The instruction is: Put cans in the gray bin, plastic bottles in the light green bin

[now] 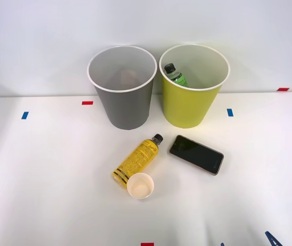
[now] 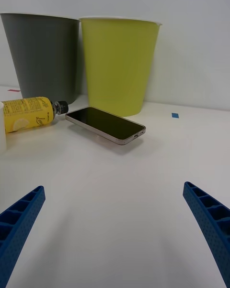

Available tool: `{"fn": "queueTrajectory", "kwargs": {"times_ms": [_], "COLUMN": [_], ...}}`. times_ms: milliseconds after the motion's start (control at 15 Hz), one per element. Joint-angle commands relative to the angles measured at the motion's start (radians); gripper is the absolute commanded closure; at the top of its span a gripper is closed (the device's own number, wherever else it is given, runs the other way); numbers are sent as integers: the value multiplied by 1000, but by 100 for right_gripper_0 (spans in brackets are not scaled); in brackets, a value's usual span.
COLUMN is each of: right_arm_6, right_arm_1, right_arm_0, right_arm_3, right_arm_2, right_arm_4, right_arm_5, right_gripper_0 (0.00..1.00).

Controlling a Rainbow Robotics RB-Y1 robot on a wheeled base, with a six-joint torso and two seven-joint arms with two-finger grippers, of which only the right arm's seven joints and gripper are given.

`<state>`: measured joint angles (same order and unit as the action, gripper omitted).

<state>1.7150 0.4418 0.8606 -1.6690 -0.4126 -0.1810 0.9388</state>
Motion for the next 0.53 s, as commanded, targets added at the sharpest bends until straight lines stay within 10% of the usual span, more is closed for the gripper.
{"fn": "queueTrajectory", "kwargs": {"times_ms": [67,533], "right_arm_6": [0,0], "right_arm_1": [0,0], "right_arm_0": [0,0], "right_arm_3": [0,0], "right_arm_2": [0,0], "right_arm_4": [0,0], "right_arm_5": [0,0], "right_gripper_0": [0,0]}}
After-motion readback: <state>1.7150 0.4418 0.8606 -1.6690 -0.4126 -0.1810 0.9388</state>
